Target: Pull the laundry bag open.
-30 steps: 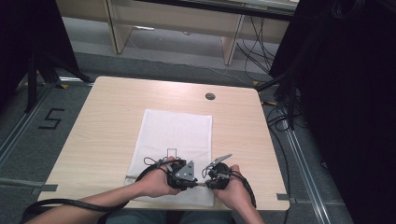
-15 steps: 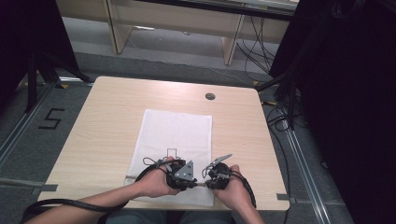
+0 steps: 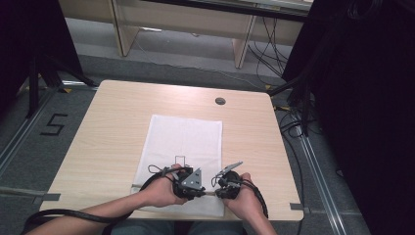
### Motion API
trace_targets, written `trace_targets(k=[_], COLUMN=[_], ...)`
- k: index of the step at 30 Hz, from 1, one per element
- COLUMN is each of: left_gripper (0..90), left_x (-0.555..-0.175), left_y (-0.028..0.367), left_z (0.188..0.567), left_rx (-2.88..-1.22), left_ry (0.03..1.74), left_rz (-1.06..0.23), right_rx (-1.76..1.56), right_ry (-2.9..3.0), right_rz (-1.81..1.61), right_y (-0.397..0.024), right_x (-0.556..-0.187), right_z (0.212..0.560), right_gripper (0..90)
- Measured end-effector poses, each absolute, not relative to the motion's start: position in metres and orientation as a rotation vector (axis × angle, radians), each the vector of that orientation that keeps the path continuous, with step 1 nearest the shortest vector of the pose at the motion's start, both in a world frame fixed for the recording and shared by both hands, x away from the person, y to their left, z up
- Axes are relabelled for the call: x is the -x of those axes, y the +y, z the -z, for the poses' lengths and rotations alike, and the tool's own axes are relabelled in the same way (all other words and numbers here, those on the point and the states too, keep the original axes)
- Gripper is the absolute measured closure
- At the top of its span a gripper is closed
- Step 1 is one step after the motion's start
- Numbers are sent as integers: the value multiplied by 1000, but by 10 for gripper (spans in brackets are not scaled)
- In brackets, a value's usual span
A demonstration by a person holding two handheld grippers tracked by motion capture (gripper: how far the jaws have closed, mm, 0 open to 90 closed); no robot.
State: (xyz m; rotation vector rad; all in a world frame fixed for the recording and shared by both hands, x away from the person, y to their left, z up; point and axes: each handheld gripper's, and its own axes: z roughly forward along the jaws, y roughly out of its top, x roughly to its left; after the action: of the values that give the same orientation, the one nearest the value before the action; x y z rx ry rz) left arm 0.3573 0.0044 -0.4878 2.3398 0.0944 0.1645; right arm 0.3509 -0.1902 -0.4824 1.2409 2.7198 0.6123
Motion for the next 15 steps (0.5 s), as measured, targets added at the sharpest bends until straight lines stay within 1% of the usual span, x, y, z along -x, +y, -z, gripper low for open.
trace_targets(k=[8, 15], left_gripper=[817, 817], left_x=[-357, -357], left_y=[5, 7], left_z=[488, 489], left_rx=[-2338, -2326], left_ry=[89, 117], left_rz=[-167, -157], right_rx=[-1231, -1232], right_ry=[2719, 2726], right_rz=[-609, -617], right_y=[-190, -191], right_x=[-351, -352], right_z=[482, 482], right_gripper=[900, 900])
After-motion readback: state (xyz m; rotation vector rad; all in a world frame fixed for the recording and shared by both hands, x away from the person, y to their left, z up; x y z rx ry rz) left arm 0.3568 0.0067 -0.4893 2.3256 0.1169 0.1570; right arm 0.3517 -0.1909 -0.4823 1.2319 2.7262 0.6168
